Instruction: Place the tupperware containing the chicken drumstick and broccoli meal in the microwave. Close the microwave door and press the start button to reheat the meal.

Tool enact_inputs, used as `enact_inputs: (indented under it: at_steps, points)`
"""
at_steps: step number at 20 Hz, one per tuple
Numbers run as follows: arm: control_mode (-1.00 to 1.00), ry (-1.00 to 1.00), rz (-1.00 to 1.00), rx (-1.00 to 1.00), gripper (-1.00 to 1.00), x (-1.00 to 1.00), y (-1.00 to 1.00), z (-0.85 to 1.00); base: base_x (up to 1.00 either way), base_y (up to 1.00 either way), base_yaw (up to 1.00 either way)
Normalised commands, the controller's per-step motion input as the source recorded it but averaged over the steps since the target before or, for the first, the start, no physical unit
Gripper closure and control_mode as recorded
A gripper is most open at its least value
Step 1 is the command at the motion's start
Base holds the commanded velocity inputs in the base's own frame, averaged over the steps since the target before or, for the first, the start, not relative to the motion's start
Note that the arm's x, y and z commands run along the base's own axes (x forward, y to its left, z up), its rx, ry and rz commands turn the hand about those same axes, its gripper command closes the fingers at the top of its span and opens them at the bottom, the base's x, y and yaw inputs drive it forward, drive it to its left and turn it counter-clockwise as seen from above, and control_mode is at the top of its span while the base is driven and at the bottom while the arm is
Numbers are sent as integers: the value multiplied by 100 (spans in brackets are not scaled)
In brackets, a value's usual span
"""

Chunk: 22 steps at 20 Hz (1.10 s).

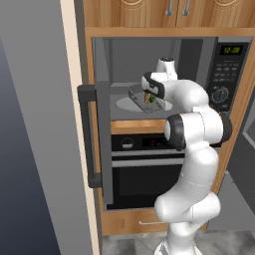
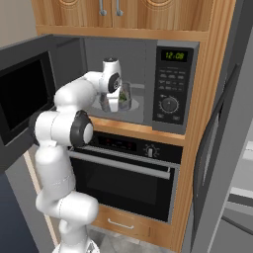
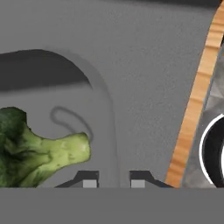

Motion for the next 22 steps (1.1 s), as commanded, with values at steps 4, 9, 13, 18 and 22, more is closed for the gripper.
enact_inputs:
  at_steps: [4, 9, 13, 18, 22]
  points:
    - [-100, 0, 0, 0, 100, 67, 0, -23, 0, 0, 0]
    - [-100, -3, -1, -5, -100, 23, 17, -12, 0, 0, 0]
    - [-100, -18, -7, -6, -100, -33, 0, -10, 0, 0, 0]
    - [-100, -39, -5, -4, -100, -54, 0, -8, 0, 0, 0]
    - [-100, -35, -2, -4, -100, -80, 0, 0, 0, 0, 0]
